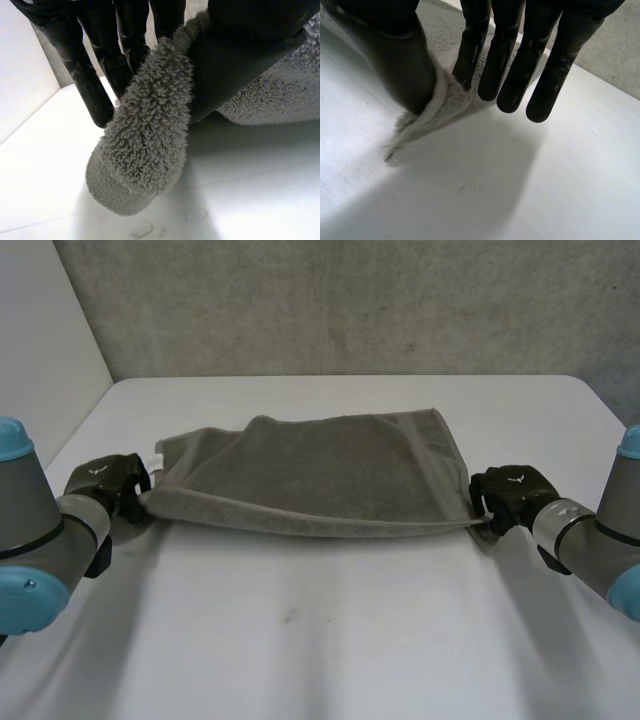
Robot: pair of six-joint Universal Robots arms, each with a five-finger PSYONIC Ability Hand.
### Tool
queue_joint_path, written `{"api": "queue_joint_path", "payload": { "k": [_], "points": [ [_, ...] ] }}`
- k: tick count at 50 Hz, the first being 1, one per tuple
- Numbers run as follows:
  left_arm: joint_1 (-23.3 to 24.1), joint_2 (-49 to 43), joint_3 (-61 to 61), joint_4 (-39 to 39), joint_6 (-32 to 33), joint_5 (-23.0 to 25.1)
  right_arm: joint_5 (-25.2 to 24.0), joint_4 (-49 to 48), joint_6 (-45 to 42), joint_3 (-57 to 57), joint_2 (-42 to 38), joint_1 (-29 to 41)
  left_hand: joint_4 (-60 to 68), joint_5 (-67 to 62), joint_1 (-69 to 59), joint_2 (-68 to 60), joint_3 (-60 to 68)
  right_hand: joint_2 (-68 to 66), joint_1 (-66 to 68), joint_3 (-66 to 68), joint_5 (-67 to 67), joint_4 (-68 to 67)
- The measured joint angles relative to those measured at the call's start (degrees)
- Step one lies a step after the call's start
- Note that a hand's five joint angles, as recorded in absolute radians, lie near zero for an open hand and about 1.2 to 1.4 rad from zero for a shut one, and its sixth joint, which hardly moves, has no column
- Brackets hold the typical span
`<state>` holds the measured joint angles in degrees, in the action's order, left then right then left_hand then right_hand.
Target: Fold the towel.
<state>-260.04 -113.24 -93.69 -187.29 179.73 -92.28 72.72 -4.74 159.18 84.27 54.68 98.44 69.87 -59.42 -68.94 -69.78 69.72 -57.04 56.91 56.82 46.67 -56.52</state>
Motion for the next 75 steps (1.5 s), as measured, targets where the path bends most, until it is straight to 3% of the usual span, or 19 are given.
{"api": "queue_joint_path", "payload": {
  "k": [5,12,15,17,23,32,42,50,61,75],
  "points": [
    [0.13,0.05,-0.85,-0.01,0.0,0.03,-0.38,0.09,0.43,0.67,0.78,-0.24,0.0,0.0,0.0,0.0,0.0,-18.63,18.91,19.03,19.65,-19.59],
    [0.62,0.7,-2.58,0.56,0.22,0.08,-1.04,-0.94,-3.01,2.51,3.44,0.44,-4.64,4.17,3.84,4.53,-4.47,-18.71,18.97,19.63,20.19,-20.46],
    [0.76,1.72,-3.96,0.9,0.98,0.11,-0.83,-1.83,-7.45,3.74,4.54,1.34,-23.5,22.51,21.2,23.31,-22.85,-18.71,18.97,19.63,20.2,-20.46],
    [0.84,3.3,-5.65,1.21,2.42,0.13,-0.43,-2.62,-12.7,4.96,5.31,2.41,-41.85,41.79,41.47,42.3,-42.23,-18.71,18.97,19.63,20.2,-20.46],
    [1.1,8.13,-8.46,1.26,8.44,1.09,0.89,-3.54,-22.46,6.8,5.62,4.17,-50.36,50.31,49.3,50.39,-50.28,-18.71,18.97,19.63,20.2,-20.46],
    [0.98,11.73,-6.44,1.21,15.35,5.61,3.12,-3.81,-26.42,7.38,4.72,5.15,-51.3,51.3,50.31,51.39,-51.24,-18.71,18.97,19.63,20.2,-20.46],
    [1.09,5.77,-0.77,5.9,19.24,7.0,3.28,-3.9,-26.04,7.36,4.36,5.12,-50.03,49.35,49.01,49.77,-49.77,-18.71,18.97,19.63,20.2,-20.46],
    [1.09,0.7,4.48,9.9,23.97,6.56,3.23,-3.97,-26.25,7.32,3.71,5.1,-40.87,40.37,39.94,40.77,-40.69,-18.71,18.97,19.63,20.21,-20.46],
    [0.8,-1.79,9.34,18.65,24.65,6.09,3.24,-3.99,-28.34,7.37,3.14,5.1,-32.08,31.9,31.16,31.98,-31.95,-18.71,18.97,19.63,20.21,-20.46],
    [0.67,-1.53,6.81,19.34,24.6,6.08,3.57,-3.76,-28.59,6.87,2.79,4.61,-25.86,25.52,24.89,25.75,-25.72,-18.71,18.97,19.63,20.21,-20.46]
  ]
}}
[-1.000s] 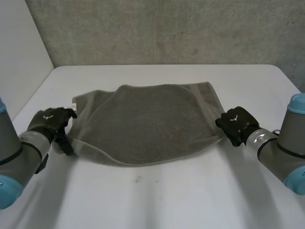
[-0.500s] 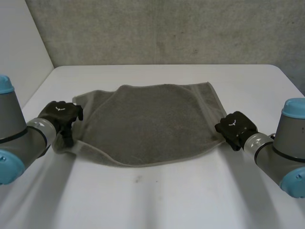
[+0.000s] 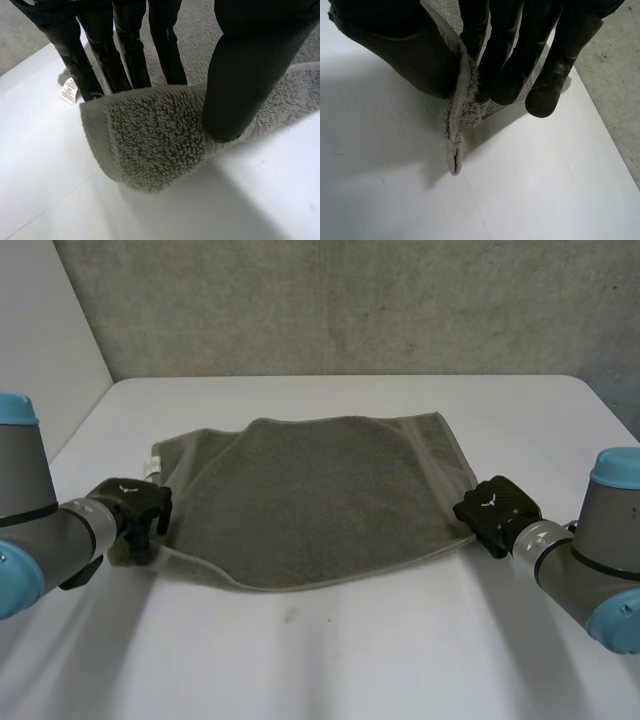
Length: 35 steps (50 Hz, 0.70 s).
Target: Fold the towel.
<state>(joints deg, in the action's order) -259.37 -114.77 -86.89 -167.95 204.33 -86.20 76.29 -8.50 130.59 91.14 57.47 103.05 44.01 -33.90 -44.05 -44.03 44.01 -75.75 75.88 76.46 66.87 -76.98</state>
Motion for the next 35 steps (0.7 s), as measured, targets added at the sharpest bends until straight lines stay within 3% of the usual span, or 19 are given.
{"api": "queue_joint_path", "payload": {
  "k": [8,14,22,28,35],
  "points": [
    [-0.03,0.73,-2.66,-0.53,0.01,-0.1,0.32,0.66,0.19,-0.23,1.1,-0.18,21.73,-21.35,-21.06,-21.71,21.64,0.0,0.0,0.0,0.0,0.0],
    [-0.15,3.37,-5.59,-0.83,-0.05,-0.45,0.68,2.79,0.2,0.19,5.28,-0.25,25.12,-24.3,-22.99,-25.16,25.06,0.0,0.0,0.0,0.0,0.0],
    [0.07,15.44,-15.56,-1.6,-0.12,-0.2,-0.68,14.47,-3.0,3.68,16.39,-3.68,25.66,-24.72,-23.47,-25.65,25.57,0.0,0.0,0.0,0.0,0.0],
    [0.29,24.77,-23.61,-1.45,0.57,0.88,-3.25,23.97,-13.64,9.01,23.41,-8.77,25.68,-24.72,-23.5,-25.67,25.6,0.0,0.0,0.0,0.0,0.0],
    [-0.25,35.48,-31.41,-0.08,6.57,4.39,-6.34,34.54,-26.23,14.26,30.91,-15.18,25.7,-24.72,-23.74,-25.69,25.64,0.0,0.0,0.0,0.25,0.0]
  ]
}}
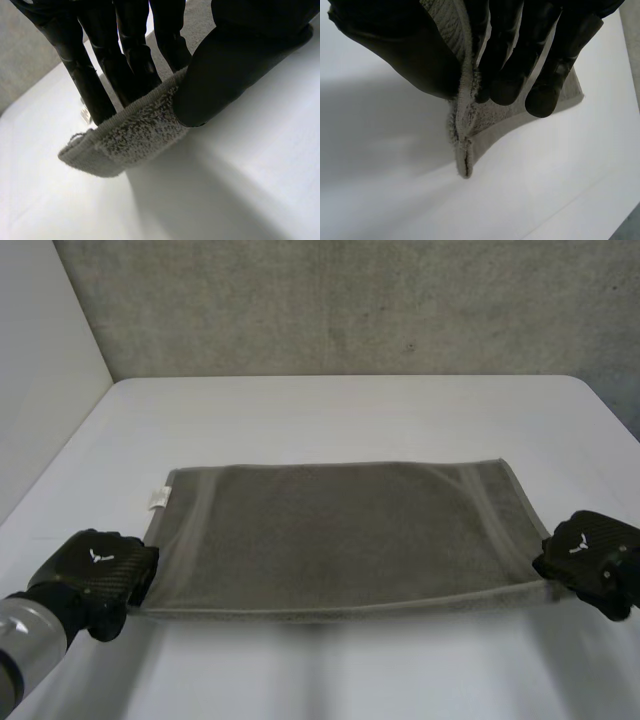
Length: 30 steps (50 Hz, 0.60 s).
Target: Fold the towel.
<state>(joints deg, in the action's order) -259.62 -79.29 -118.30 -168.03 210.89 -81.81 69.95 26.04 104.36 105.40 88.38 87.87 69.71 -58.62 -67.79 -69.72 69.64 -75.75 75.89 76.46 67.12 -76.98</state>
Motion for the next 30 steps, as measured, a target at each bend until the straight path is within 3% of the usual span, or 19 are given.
{"api": "queue_joint_path", "payload": {
  "k": [7,12,17,24,30],
  "points": [
    [-0.67,1.0,2.24,-0.86,4.11,1.21,-5.01,4.41,-2.46,-0.77,2.65,-2.28,0.02,-0.02,0.0,0.0,0.0,0.0,0.0,0.0,0.0,0.0],
    [0.28,-7.09,9.03,-4.77,1.2,0.63,-6.27,1.52,0.19,-5.23,-2.72,-1.56,0.1,-0.26,-0.01,-0.01,0.03,0.0,0.0,0.0,0.04,0.0],
    [3.3,-19.53,19.46,-7.85,-3.1,-1.25,-2.4,-4.23,5.49,-14.35,-13.64,2.56,0.13,-0.26,-0.27,-0.03,0.05,0.0,0.0,0.0,0.13,0.0],
    [7.8,-38.47,39.66,-8.37,-5.93,-7.57,5.82,-9.71,9.93,-29.52,-29.2,9.33,0.14,-0.26,-0.27,-0.03,0.06,0.0,0.0,0.0,0.33,0.0],
    [8.93,-51.66,56.03,-7.98,-5.87,-11.51,8.15,-15.1,12.84,-41.05,-39.22,12.32,0.14,-0.26,-0.27,-0.04,0.07,-0.05,0.02,0.0,0.33,0.0]
  ]
}}
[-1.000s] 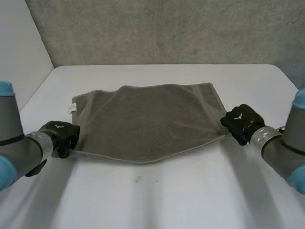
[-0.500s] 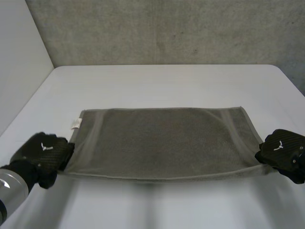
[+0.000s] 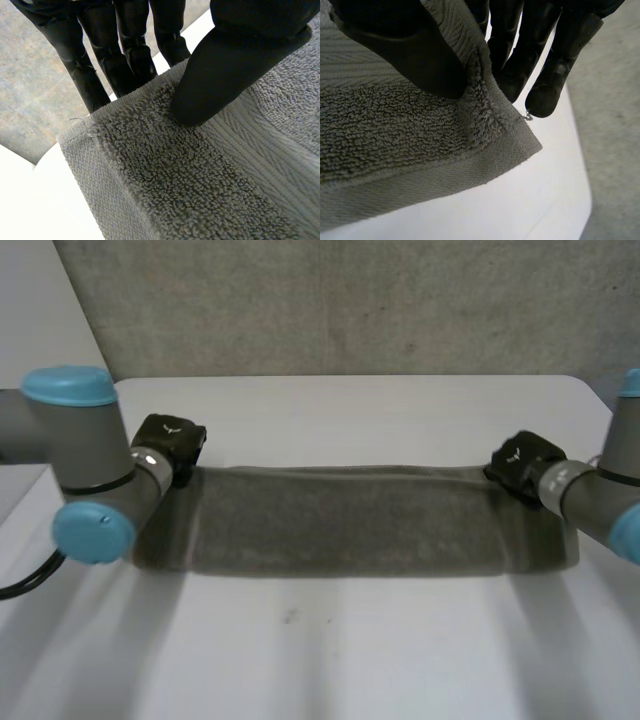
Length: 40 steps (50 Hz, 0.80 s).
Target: Fold the towel.
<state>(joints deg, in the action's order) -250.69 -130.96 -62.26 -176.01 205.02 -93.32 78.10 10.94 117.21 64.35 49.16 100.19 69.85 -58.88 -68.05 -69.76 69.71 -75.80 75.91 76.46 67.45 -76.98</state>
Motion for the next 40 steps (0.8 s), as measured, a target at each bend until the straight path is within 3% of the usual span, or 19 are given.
{"api": "queue_joint_path", "payload": {
  "k": [12,14,15,16,19,23,33,40],
  "points": [
    [0.49,-15.4,21.31,3.68,0.35,-2.24,1.99,-5.04,1.9,-17.84,-12.45,2.5,0.0,0.0,0.0,0.0,0.0,0.0,-0.02,0.0,-0.08,0.0],
    [0.66,-16.96,23.67,4.69,0.38,-2.32,2.2,-5.0,1.69,-20.23,-14.22,2.84,0.0,0.0,0.0,0.0,0.0,11.12,-12.18,-10.98,-11.67,11.21],
    [0.77,-17.87,25.06,5.31,0.4,-2.38,2.27,-4.96,1.49,-21.99,-15.59,3.11,-5.58,5.07,4.73,5.52,-5.55,25.11,-26.34,-24.74,-26.01,24.96],
    [0.81,-18.17,25.53,5.55,0.42,-2.41,2.28,-4.97,1.42,-22.6,-16.11,3.21,-11.43,10.78,10.3,11.4,-11.37,32.05,-32.13,-30.5,-32.15,30.68],
    [1.05,-19.29,27.24,6.38,0.46,-2.83,2.17,-5.04,1.19,-25.69,-18.62,3.82,-41.78,41.74,40.99,43.2,-41.11,57.32,-57.63,-57.71,-60.33,57.44],
    [1.42,-19.28,27.8,6.56,0.46,-3.72,2.05,-5.46,1.89,-28.14,-19.92,4.19,-57.32,55.38,55.29,57.31,-57.17,61.15,-62.45,-62.44,-64.0,62.29],
    [2.87,-13.0,23.11,6.74,-0.83,-5.45,2.18,-6.68,11.27,-26.67,-13.51,3.89,-60.14,57.4,58.14,60.17,-60.09,61.15,-62.72,-62.44,-64.0,62.29],
    [3.32,-1.92,7.74,5.45,-3.49,-5.12,1.77,-6.27,19.62,-14.3,-2.24,2.79,-60.28,57.47,58.15,60.32,-60.16,61.15,-62.86,-62.44,-64.0,62.29]
  ]
}}
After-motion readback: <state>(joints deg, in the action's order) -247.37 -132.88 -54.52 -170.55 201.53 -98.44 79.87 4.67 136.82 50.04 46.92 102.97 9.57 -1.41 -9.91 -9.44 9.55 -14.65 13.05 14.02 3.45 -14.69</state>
